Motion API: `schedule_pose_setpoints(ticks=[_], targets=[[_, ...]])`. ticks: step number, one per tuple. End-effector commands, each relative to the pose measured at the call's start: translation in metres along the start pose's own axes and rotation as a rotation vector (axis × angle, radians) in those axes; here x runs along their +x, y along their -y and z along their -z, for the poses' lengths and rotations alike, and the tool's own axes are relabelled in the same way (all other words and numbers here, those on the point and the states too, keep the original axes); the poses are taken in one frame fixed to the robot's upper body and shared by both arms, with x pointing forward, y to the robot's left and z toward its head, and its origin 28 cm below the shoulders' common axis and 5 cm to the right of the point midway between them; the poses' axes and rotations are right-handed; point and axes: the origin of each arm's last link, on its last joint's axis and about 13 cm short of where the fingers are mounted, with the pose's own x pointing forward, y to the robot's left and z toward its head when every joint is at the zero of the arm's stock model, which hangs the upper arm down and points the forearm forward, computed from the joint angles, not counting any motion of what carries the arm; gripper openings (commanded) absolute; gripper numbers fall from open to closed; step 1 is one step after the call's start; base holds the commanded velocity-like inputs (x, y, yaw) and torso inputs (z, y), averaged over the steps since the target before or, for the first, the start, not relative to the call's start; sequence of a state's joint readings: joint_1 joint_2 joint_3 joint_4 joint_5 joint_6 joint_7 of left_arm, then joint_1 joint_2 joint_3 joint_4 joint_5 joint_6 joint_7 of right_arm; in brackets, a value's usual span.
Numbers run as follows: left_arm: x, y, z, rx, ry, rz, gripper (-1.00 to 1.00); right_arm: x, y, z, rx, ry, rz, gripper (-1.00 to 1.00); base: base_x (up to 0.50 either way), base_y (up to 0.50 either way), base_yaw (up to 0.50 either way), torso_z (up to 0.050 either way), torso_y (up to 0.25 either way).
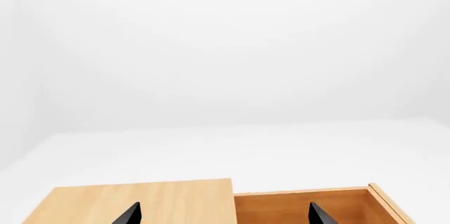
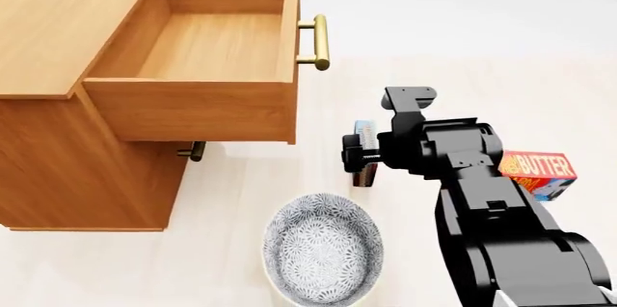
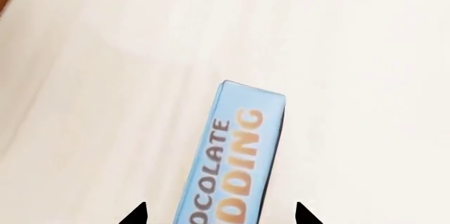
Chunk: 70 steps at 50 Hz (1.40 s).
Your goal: Put the chocolate pudding in the top drawer of the cabinet and close it.
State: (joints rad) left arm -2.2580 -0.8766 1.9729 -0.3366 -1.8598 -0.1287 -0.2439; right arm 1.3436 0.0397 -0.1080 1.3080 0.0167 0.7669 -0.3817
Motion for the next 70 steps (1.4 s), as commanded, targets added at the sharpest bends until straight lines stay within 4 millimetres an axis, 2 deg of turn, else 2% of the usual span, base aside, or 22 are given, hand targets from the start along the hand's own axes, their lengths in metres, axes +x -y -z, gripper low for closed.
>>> schedule_pose_setpoints(ticks=[1, 35, 36, 51, 62, 70], targets=[[0.0, -0.001, 0.001, -0.003, 0.0, -0.007, 1.0, 0.001, -0.001, 0.0, -0.002, 0.0, -0.005, 1.0, 0.0, 0.0, 0.0, 0.0, -0.104], [0.0, -0.003, 0.002, -0.016, -0.004, -0.027, 1.0, 0.004, -0.003, 0.005, -0.003, -0.005, -0.023, 1.0, 0.0, 0.0, 0.0, 0.0, -0.024], [0.0, -0.003, 0.002, -0.016, -0.004, -0.027, 1.0, 0.004, -0.003, 0.005, -0.007, -0.003, -0.02, -1.0, 0.0, 0.0, 0.0, 0.0, 0.0], [0.0, -0.003, 0.003, -0.022, -0.007, -0.026, 1.0, 0.004, -0.002, 0.005, -0.012, -0.003, -0.015, -1.0, 0.0, 0.0, 0.0, 0.0, 0.0], [-0.001, -0.003, 0.0, -0.035, -0.011, -0.028, 1.0, 0.002, -0.001, 0.001, -0.017, 0.007, -0.01, -1.0, 0.0, 0.0, 0.0, 0.0, 0.25], [-0.001, -0.002, -0.003, -0.037, -0.01, -0.024, 1.0, -0.005, 0.002, -0.01, -0.03, 0.04, 0.018, -1.0, 0.0, 0.0, 0.0, 0.0, 0.25]])
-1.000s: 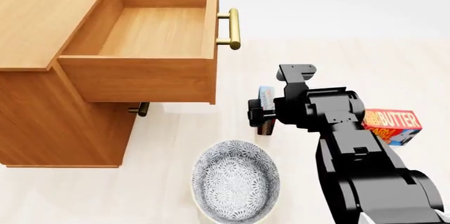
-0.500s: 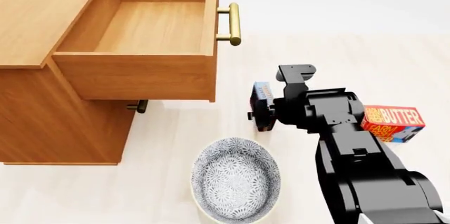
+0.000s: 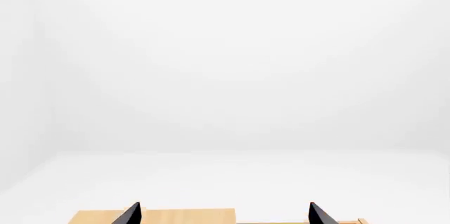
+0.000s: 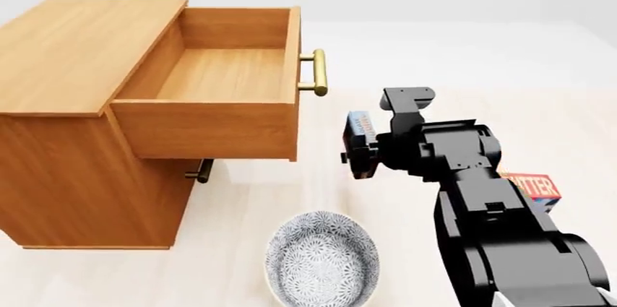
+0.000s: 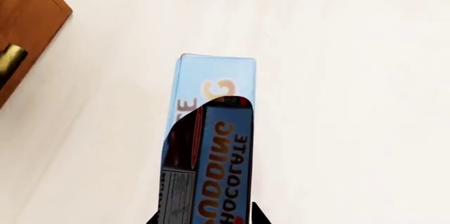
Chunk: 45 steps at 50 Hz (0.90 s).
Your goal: Put the chocolate pudding in the top drawer of the cabinet and close it.
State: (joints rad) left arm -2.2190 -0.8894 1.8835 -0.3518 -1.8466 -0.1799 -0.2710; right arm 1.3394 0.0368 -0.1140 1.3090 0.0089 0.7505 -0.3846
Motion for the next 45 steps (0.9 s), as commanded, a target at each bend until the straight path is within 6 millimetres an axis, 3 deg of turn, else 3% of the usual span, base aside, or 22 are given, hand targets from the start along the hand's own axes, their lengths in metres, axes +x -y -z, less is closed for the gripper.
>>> schedule_pose_setpoints(ticks=[1, 24, 32, 45], targets=[[0.0, 0.001, -0.002, -0.005, 0.0, 0.003, 1.0, -0.008, 0.004, -0.013, -0.015, 0.04, 0.02, -1.0, 0.0, 0.0, 0.0, 0.0, 0.25], [-0.001, -0.001, 0.0, -0.014, 0.006, 0.0, 1.0, -0.082, 0.002, -0.11, -0.073, 0.298, 0.084, -1.0, 0.0, 0.0, 0.0, 0.0, 0.217], [-0.001, -0.001, 0.001, -0.012, 0.008, 0.001, 1.0, -0.11, -0.016, -0.144, -0.122, 0.428, 0.061, -1.0, 0.0, 0.0, 0.0, 0.0, 0.0], [-0.003, -0.001, 0.003, -0.008, 0.01, 0.001, 1.0, -0.126, -0.06, -0.171, -0.236, 0.516, -0.075, -1.0, 0.0, 0.0, 0.0, 0.0, 0.0]])
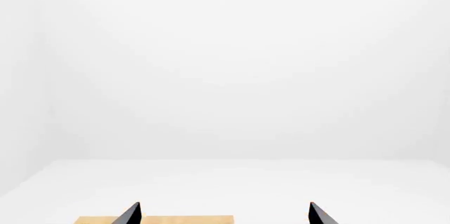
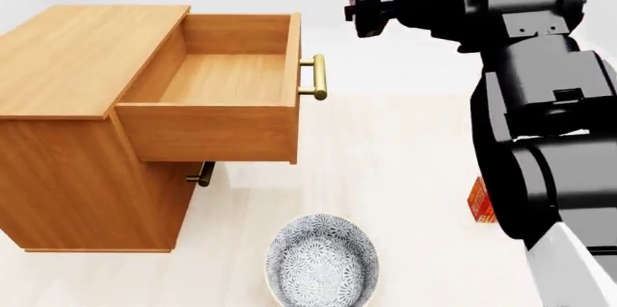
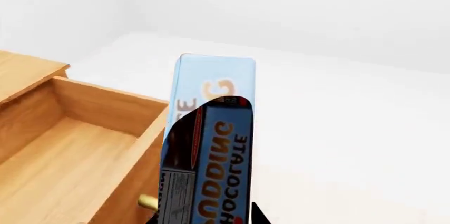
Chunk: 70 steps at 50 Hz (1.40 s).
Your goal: Put the chocolate pudding in the top drawer of the cabinet and close it.
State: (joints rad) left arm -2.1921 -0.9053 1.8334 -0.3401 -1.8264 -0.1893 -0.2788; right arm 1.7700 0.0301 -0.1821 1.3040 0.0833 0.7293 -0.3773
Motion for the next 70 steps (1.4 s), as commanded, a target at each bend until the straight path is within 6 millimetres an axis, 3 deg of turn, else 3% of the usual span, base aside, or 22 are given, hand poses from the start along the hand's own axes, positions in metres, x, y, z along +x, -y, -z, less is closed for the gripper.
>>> schedule_pose_setpoints(ticks=[1, 9, 19, 32, 70], targets=[[-0.002, -0.001, 0.001, 0.003, 0.002, 0.001, 1.0, -0.008, -0.03, -0.038, -0.067, 0.098, -0.11, -1.0, 0.0, 0.0, 0.0, 0.0, 0.0], [-0.004, -0.003, 0.001, 0.003, 0.003, -0.001, 1.0, -0.006, -0.054, -0.043, -0.086, 0.112, -0.185, -1.0, 0.0, 0.0, 0.0, 0.0, 0.0], [-0.004, -0.004, 0.002, 0.004, 0.001, -0.005, 1.0, 0.001, -0.076, -0.036, -0.088, 0.103, -0.257, -1.0, 0.0, 0.0, 0.0, 0.0, 0.0], [-0.01, -0.008, 0.001, 0.007, 0.003, -0.015, 1.0, 0.005, -0.094, -0.026, -0.104, 0.076, -0.315, -1.0, 0.0, 0.0, 0.0, 0.0, 0.0], [-0.017, -0.017, 0.005, 0.01, -0.006, -0.046, 1.0, 0.023, -0.109, 0.023, -0.089, -0.06, -0.361, -1.0, 0.0, 0.0, 0.0, 0.0, 0.0]])
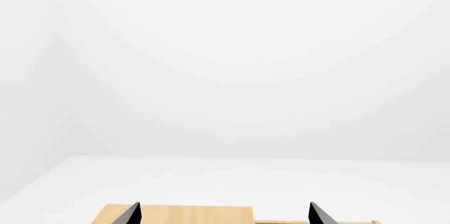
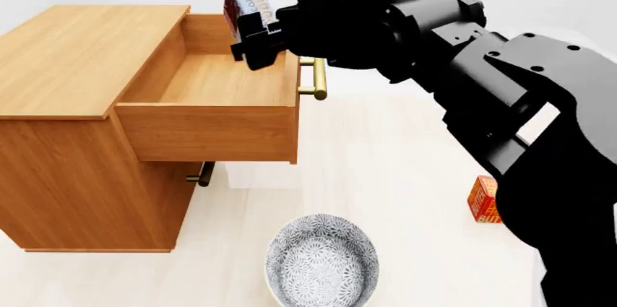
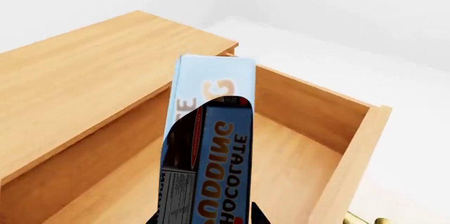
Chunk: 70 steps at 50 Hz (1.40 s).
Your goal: Put the chocolate pudding in the top drawer of the cabinet and close it.
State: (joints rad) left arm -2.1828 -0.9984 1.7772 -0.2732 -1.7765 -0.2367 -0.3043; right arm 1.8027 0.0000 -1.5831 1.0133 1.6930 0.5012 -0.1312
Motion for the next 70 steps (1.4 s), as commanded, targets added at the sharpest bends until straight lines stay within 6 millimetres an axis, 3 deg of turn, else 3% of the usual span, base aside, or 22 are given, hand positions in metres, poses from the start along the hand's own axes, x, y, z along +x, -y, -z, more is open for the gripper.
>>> schedule_pose_setpoints(ticks=[1, 59, 60, 70], targets=[[-0.001, -0.002, 0.001, 0.003, -0.003, -0.006, 1.0, 0.005, -0.002, 0.011, -0.003, -0.029, -0.016, -1.0, 0.0, 0.0, 0.0, 0.0, 0.0], [-0.003, -0.006, 0.007, -0.003, -0.011, -0.016, 1.0, 0.014, -0.005, 0.04, 0.005, -0.131, -0.031, -1.0, 0.0, 0.0, 0.0, 0.0, 0.0], [-0.003, -0.006, 0.007, -0.003, -0.012, -0.016, 1.0, 0.014, -0.005, 0.04, 0.005, -0.133, -0.031, 1.0, 0.0, 0.0, 0.0, 0.0, 0.0], [-0.002, -0.005, 0.008, -0.003, -0.013, -0.015, 1.0, 0.013, -0.005, 0.041, 0.006, -0.144, -0.029, 1.0, 0.0, 0.0, 0.0, 0.0, 0.0]])
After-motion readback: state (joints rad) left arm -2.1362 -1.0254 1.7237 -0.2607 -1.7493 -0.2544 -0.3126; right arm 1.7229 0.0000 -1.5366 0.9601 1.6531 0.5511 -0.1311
